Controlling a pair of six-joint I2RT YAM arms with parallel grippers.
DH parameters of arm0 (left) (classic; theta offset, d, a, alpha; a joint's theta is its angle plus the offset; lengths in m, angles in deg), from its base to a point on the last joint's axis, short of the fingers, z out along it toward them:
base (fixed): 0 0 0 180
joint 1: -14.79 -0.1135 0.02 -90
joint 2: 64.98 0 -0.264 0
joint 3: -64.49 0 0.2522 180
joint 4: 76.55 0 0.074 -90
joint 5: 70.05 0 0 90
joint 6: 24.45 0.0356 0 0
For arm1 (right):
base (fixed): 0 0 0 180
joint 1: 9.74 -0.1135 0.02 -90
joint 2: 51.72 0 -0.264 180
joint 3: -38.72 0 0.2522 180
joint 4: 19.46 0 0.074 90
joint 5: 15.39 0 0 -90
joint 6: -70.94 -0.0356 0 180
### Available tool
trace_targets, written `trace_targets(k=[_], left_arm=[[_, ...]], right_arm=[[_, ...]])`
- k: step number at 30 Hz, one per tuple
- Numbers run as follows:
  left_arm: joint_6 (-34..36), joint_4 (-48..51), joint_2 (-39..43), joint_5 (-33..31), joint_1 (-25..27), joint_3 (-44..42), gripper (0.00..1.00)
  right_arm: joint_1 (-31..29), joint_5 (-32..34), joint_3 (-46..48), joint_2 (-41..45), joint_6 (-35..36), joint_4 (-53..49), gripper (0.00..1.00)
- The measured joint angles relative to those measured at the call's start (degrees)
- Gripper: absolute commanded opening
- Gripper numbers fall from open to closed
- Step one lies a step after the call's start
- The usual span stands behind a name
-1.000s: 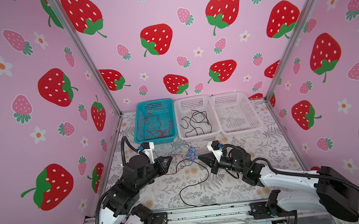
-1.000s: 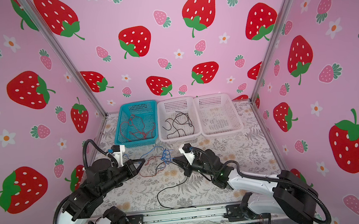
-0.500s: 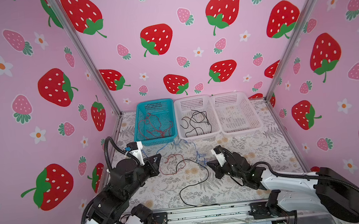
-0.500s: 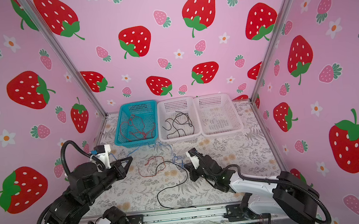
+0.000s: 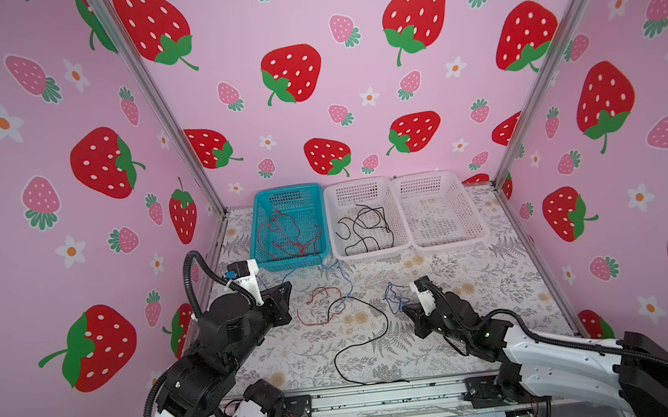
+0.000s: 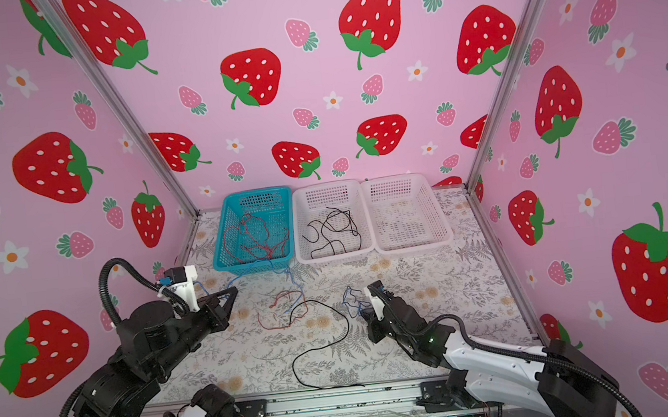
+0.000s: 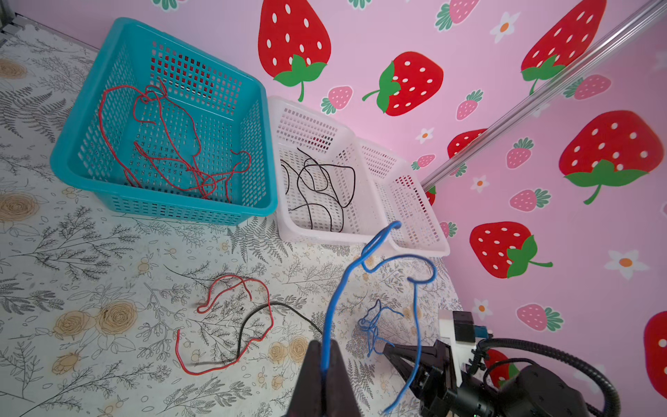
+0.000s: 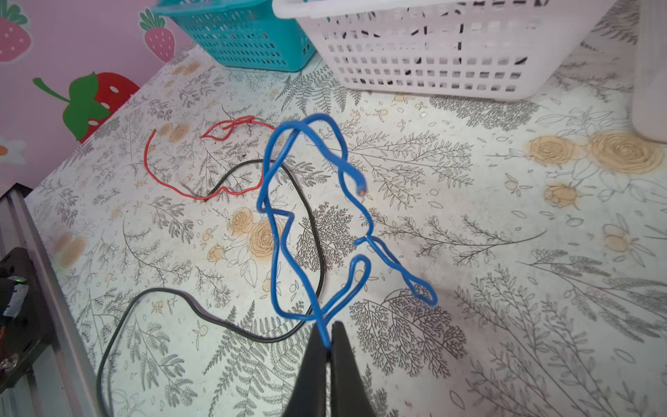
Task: Untangle the cables
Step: 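Drop a blue cable into the farthest white basket with left gripper while right holds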
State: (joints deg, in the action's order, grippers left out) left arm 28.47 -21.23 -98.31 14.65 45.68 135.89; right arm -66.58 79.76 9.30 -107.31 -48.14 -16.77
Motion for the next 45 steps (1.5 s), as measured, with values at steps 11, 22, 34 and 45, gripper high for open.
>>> trace_targets(k=[11,22,34,45], left_arm=[[3.98,-4.46,-25.51,7.72,0.02,16.94,0.00],[6.71,-7.65,-55.15,16.13,1.97,44.41,0.00],[8.94,-4.83,-86.53,19.02,10.19,80.19,0.00],[8.02,-7.67,-100.63,18.75,11.41,86.58,0.00]], right_arm=[[0.02,0.24,10.29,21.84,0.24,3.63,0.00],[0.02,0.59,12.83,27.39,0.42,4.35,0.00],[0.02,0.52,13.38,39.98,0.61,1.09,0.00],[0.02,-1.38,13.49,46.29,0.55,-1.03,0.00]])
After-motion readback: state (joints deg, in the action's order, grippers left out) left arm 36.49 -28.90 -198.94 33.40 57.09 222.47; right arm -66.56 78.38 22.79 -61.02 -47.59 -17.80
